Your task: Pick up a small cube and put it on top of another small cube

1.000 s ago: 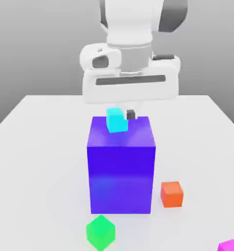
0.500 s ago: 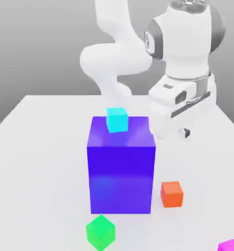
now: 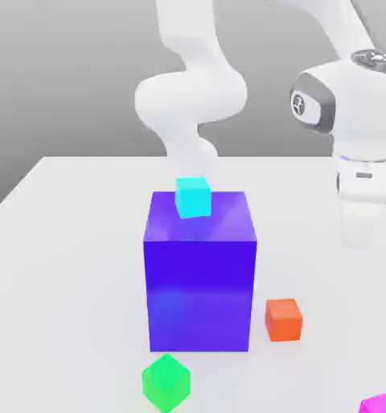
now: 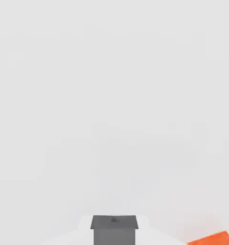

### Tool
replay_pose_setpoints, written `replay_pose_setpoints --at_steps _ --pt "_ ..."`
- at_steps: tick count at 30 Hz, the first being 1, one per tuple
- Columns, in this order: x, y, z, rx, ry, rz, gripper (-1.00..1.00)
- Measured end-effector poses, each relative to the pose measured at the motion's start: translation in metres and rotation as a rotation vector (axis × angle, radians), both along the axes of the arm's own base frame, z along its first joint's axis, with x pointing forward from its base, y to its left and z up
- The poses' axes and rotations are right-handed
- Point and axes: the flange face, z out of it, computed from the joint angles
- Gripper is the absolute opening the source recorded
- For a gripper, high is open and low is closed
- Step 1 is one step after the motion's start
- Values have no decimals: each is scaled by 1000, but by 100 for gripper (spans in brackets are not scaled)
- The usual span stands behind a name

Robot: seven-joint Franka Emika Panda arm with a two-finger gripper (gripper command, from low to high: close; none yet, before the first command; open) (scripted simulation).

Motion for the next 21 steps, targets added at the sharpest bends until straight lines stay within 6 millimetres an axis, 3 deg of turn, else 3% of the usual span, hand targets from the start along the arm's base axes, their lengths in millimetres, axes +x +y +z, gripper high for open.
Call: replay_pose_setpoints --at_steps 11,21 --pt "-74 49 -38 -1 -47 439 -100" --pt "-141 73 -62 -8 -122 836 -100"
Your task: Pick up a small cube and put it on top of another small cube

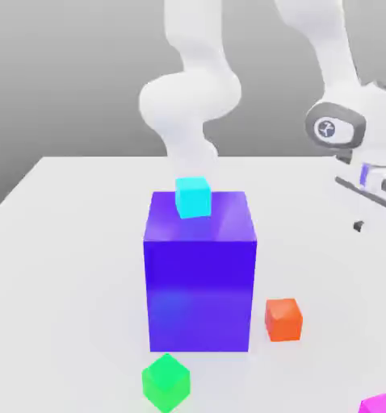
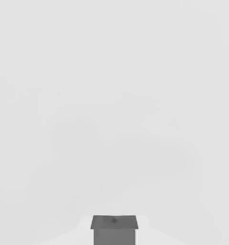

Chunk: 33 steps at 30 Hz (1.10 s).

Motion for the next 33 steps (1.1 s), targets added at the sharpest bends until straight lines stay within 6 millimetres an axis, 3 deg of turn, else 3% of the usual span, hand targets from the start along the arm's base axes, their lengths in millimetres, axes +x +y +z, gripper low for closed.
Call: replay_pose_setpoints --at_steps 3,9,18,19,26,33 --pt "-14 4 -6 3 -26 98 -100" --pt "-11 10 -23 15 -44 119 -100" --pt "-15 5 -70 6 -33 116 -100" --pt "-15 4 -73 5 -31 116 100" --pt "-15 4 -72 5 -32 116 100" --pt "-11 10 -37 16 -46 120 100"
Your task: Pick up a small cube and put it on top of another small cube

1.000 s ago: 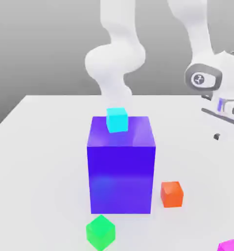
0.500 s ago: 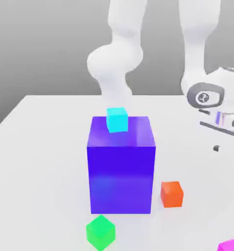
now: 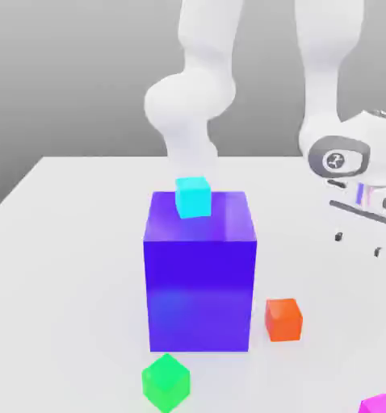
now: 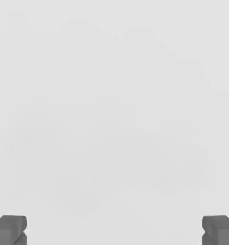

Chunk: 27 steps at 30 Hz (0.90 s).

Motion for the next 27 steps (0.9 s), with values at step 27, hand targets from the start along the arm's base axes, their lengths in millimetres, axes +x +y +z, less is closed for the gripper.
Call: replay_pose_setpoints --at_steps 27 --pt "264 -21 45 -35 -30 -323 100"
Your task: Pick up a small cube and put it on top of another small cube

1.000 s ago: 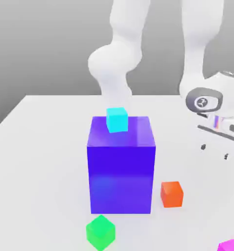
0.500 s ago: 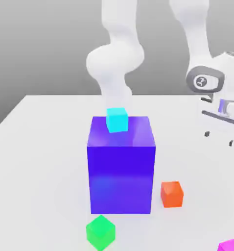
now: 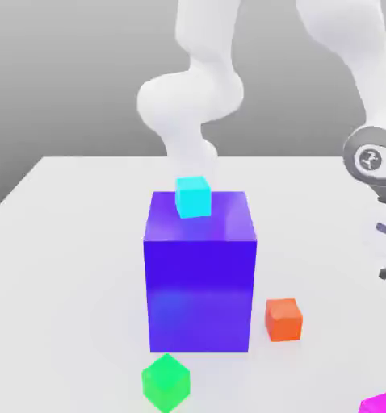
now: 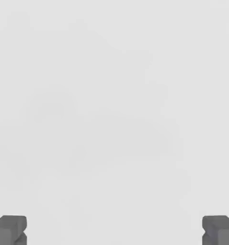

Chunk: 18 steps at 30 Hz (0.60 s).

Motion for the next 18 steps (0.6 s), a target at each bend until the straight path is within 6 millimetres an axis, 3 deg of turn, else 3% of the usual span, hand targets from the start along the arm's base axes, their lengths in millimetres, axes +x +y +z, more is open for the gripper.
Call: replay_pose_setpoints --at_steps 9,11,13,14,18 --pt "118 -66 -13 26 33 -115 100" --pt "132 -76 -30 32 38 -127 100" --pt "136 -79 -60 34 39 -130 100" --pt "136 -80 -73 34 40 -132 -100" --pt "136 -80 -73 33 41 -132 -100"
